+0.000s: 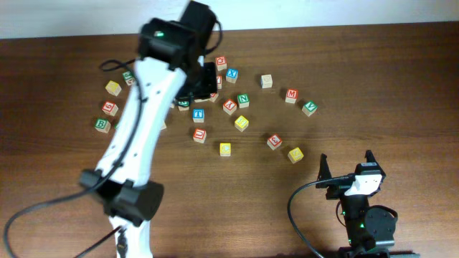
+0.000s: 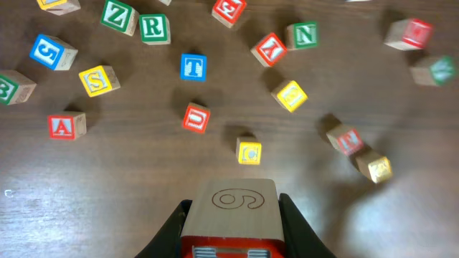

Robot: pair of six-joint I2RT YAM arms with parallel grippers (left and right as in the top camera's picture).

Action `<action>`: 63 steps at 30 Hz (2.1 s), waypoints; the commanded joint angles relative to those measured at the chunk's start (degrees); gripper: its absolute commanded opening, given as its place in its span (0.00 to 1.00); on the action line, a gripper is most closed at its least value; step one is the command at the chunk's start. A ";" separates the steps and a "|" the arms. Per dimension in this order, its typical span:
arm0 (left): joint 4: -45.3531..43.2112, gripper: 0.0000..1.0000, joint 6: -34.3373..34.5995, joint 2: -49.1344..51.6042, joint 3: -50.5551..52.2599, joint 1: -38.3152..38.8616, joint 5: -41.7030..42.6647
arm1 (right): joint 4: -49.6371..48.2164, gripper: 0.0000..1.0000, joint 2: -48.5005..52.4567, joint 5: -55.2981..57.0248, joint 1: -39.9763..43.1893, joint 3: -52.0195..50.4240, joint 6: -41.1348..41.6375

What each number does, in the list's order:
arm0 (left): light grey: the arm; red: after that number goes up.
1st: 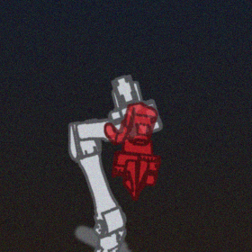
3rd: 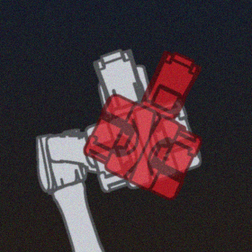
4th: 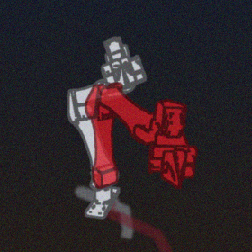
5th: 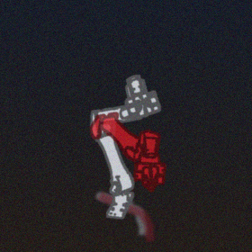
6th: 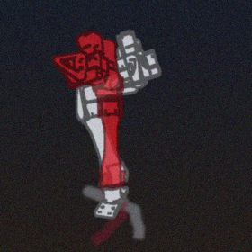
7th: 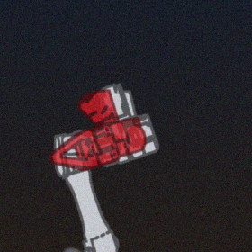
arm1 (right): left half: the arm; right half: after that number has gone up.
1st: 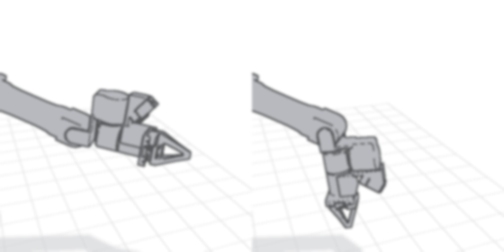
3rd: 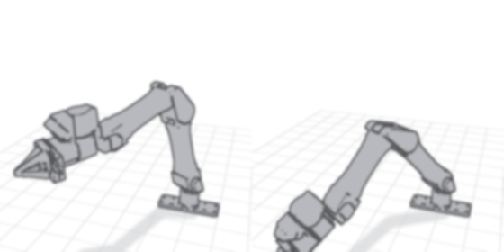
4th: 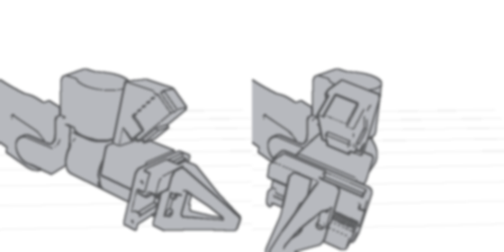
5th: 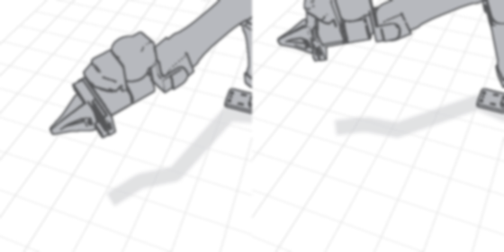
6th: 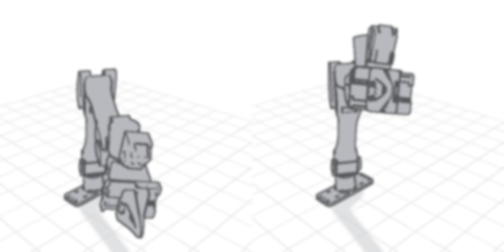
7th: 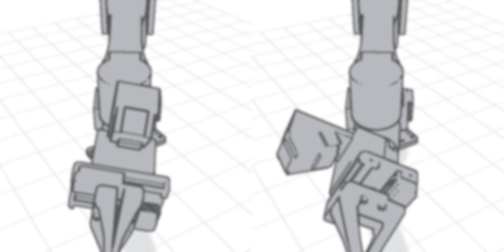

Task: Spell out ICRA

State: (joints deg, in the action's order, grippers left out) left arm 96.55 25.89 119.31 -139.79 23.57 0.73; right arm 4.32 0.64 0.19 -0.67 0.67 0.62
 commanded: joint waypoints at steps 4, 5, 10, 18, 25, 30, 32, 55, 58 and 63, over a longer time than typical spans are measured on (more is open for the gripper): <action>0.17 0.21 -4.76 -22.93 19.12 -3.41 3.96 | 0.28 0.98 -0.33 0.50 0.31 -0.35 -0.15; 0.17 0.21 -4.70 -26.12 24.96 -3.39 3.98 | 0.28 0.98 -0.33 0.50 0.31 -0.35 -0.15; -10.14 0.22 -0.13 -29.86 46.84 -3.30 4.02 | 0.28 0.98 -0.33 0.50 0.31 -0.35 -0.15; -38.75 0.21 6.69 -24.90 76.83 0.44 3.74 | 0.28 0.98 -0.33 0.50 0.31 -0.35 -0.15; -45.88 0.21 4.09 -17.27 77.35 2.97 -1.44 | 0.26 0.98 -0.33 0.50 0.31 -0.35 -0.15; -47.60 0.22 0.07 -16.74 77.35 2.95 -1.64 | 0.28 0.98 -0.33 0.50 0.31 -0.35 -0.15; -47.47 0.22 -0.28 -15.98 77.44 2.97 -1.25 | 0.28 0.98 -0.33 0.50 0.31 -0.35 -0.15; -47.54 0.27 -0.28 -13.66 77.77 2.95 1.75 | 0.26 0.98 -0.33 0.50 0.31 -0.35 -0.15; -47.63 0.30 -0.28 -13.66 77.77 2.95 3.41 | 0.26 0.98 -0.33 0.50 0.31 -0.35 -0.15; -47.69 0.30 -0.28 -13.66 77.77 2.95 4.04 | 0.26 0.98 -0.33 0.50 0.31 -0.35 -0.15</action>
State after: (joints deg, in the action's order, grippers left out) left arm 48.97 25.93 104.90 -62.46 26.41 3.25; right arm 4.32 0.69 0.19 -0.67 0.69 0.58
